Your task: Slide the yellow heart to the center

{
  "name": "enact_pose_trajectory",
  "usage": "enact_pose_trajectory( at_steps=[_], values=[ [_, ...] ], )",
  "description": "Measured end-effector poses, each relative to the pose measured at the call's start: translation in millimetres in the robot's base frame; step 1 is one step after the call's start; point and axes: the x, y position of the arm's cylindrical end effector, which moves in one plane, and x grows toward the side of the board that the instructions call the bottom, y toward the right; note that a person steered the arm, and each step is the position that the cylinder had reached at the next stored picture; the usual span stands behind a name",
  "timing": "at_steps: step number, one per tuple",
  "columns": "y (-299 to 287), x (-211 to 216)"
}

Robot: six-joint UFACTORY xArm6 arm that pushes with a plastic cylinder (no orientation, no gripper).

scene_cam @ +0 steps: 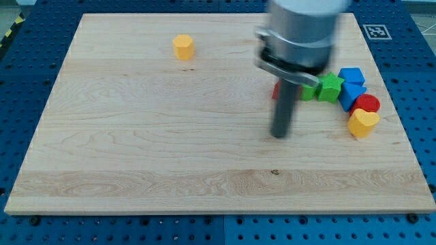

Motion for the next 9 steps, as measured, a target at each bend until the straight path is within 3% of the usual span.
enact_pose_trajectory(
  at_steps=[1,2,3,8,9],
  values=[
    [102.9,28.3],
    [177.8,13.5],
    [178.6,-21.0],
    [-47.0,-34.5],
    [-11.4,-30.8]
  ],
)
